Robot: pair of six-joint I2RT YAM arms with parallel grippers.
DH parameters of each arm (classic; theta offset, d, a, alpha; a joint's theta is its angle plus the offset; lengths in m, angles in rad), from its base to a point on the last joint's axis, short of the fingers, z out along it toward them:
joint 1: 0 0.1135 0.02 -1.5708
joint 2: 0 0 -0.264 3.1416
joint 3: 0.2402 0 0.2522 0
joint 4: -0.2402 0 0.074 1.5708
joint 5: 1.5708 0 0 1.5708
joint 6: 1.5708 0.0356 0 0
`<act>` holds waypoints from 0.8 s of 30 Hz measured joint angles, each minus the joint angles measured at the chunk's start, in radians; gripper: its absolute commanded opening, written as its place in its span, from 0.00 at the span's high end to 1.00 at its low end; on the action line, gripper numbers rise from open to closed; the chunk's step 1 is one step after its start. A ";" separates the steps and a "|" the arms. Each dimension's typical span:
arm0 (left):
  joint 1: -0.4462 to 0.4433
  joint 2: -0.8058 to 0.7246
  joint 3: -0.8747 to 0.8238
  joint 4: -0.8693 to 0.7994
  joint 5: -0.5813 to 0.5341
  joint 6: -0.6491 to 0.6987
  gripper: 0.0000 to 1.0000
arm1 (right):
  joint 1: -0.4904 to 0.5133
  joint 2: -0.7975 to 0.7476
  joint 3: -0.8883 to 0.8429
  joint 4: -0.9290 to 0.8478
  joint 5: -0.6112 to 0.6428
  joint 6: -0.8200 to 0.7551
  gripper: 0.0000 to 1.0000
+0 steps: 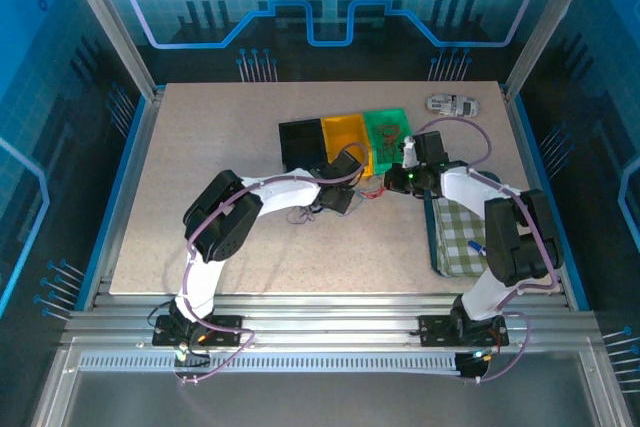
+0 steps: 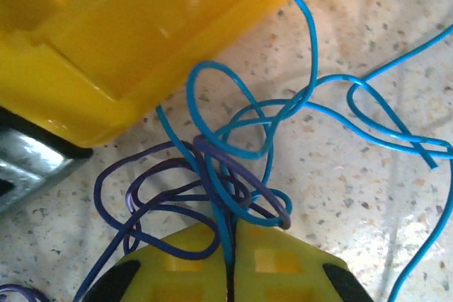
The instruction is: Untangle the cables
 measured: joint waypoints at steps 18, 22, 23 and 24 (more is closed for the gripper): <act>0.171 -0.156 -0.214 -0.080 -0.138 -0.302 1.00 | -0.151 -0.097 -0.049 -0.045 0.200 0.068 1.00; 0.155 -0.189 -0.261 -0.014 -0.080 -0.245 1.00 | -0.150 -0.139 -0.048 -0.007 0.176 0.067 1.00; 0.143 -0.201 -0.276 0.008 -0.049 -0.227 1.00 | -0.150 -0.151 -0.045 0.000 0.173 0.067 1.00; 0.129 -0.214 -0.290 0.029 -0.019 -0.211 1.00 | -0.150 -0.157 -0.035 0.000 0.172 0.066 1.00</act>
